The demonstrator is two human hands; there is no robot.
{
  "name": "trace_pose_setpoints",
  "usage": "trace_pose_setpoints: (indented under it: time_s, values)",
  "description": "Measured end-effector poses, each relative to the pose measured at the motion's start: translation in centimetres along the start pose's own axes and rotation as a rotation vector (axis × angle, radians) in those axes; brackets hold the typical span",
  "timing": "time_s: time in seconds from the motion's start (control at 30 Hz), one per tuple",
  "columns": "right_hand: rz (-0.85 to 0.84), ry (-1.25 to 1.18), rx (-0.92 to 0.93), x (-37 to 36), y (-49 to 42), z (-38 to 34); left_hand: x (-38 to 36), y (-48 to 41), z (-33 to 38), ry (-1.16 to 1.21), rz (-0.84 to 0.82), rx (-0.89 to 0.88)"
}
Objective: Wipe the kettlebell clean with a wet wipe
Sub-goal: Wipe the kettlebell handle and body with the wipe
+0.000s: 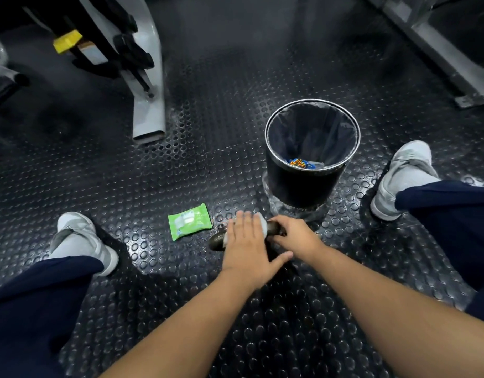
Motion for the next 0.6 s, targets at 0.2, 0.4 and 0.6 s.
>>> trace_pose_setpoints:
  time_s: [0.2, 0.4, 0.6]
  values:
    - [0.042, -0.003, 0.047, 0.4, 0.2, -0.1, -0.2, -1.1, -0.4, -0.203, 0.011, -0.292]
    - [-0.003, 0.0, 0.005, 0.1, -0.2, 0.3, -1.1, 0.9, -3.6, -0.072, 0.017, -0.151]
    - [-0.004, -0.024, -0.004, -0.1, -0.1, 0.3, -1.4, 1.7, -6.5, 0.205, -0.081, 0.104]
Point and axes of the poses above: each hand's wrist, its own y-axis away from the middle knuckle, its own x-axis out of the back of the hand, z = x × y, the point moved 1 cm from there along -y, towards the middle knuckle, and after that the axes turned 10 degrees about -z, right-handed, at the moved point
